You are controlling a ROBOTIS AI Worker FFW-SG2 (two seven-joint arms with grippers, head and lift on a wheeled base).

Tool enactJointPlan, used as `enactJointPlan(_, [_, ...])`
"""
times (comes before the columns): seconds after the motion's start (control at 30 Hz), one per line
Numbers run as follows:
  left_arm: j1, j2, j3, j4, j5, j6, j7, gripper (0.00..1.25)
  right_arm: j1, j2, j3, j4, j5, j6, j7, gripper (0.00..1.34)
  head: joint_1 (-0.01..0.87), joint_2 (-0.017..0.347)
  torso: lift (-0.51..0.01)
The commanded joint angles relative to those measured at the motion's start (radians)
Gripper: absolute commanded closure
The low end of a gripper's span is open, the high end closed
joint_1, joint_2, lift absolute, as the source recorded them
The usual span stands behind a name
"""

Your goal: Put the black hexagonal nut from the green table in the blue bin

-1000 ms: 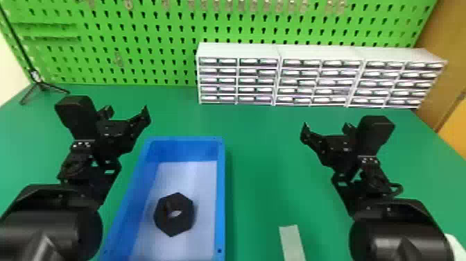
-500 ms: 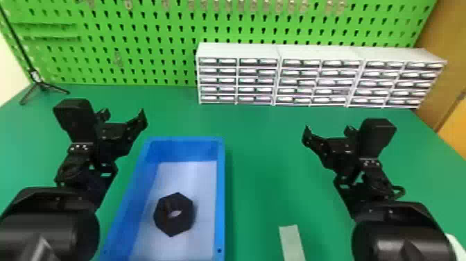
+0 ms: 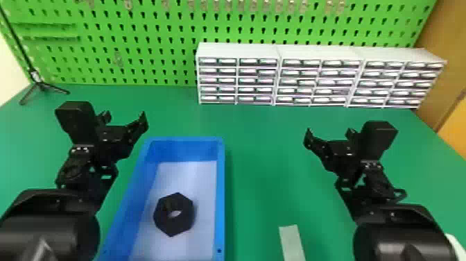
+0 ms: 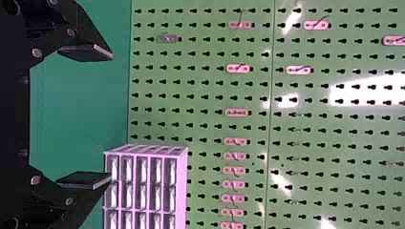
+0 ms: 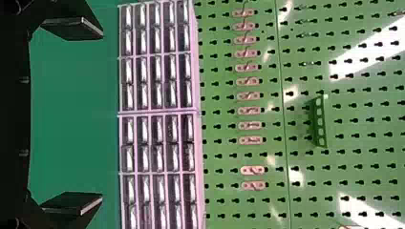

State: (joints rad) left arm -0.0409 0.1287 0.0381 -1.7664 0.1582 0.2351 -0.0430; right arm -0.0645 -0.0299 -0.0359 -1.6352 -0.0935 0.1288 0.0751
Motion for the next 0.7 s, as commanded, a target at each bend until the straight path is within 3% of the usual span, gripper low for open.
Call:
enactJointPlan(0.0, [0.006, 0.000, 0.003, -0.002, 0.000, 0.003, 0.000, 0.37, 0.000, -0.002, -0.002, 0.000, 0.000, 0.000, 0.000, 0.11, 0.686, 0.028, -0.096])
enactJointPlan(0.67, [0.018, 0.000, 0.020, -0.013, -0.009, 0.009, 0.000, 0.37, 0.006, -0.002, -0.010, 0.000, 0.003, 0.000, 0.000, 0.11, 0.686, 0.028, -0.096])
